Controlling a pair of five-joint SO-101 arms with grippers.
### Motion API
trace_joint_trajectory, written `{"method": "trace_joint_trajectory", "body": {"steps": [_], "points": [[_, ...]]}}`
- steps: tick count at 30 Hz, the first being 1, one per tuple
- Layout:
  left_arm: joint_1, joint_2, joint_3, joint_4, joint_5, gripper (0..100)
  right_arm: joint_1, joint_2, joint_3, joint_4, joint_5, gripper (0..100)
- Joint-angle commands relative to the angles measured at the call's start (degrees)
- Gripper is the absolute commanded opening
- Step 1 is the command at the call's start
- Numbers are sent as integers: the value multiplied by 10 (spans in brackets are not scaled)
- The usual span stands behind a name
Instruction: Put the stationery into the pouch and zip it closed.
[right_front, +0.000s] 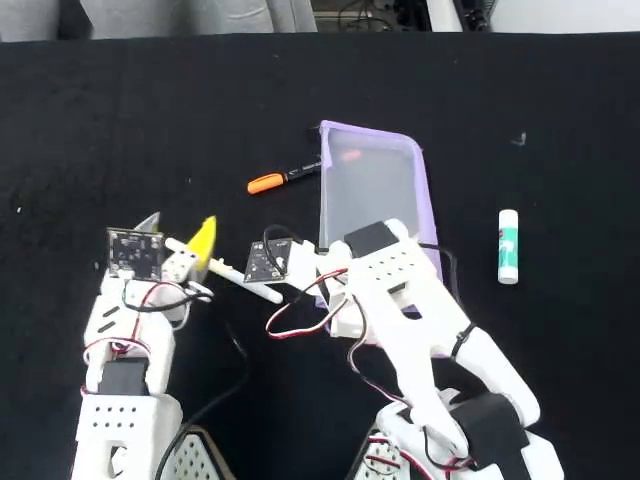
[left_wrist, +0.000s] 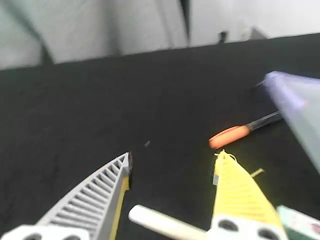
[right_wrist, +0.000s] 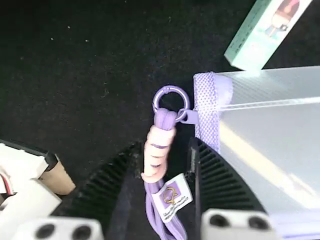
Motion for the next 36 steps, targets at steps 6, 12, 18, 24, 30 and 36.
{"method": "trace_joint_trajectory", "body": {"steps": [6,12,18,24,30,36], "points": [[-139,-4,12,40,-4,274,5,-7,14,-4,7,156],[-139,-4,12,40,-3,274,8,-7,64,-9,18,156],[-139,-4,12,40,-3,274,11,-8,95,-54,17,156],[-141,-4,12,40,-3,274,54,-10,147,-178,16,158],[-139,-4,12,40,-4,274,69,-8,169,-197,16,155],[-139,-4,12,40,-4,274,69,-8,167,-198,17,9]]}}
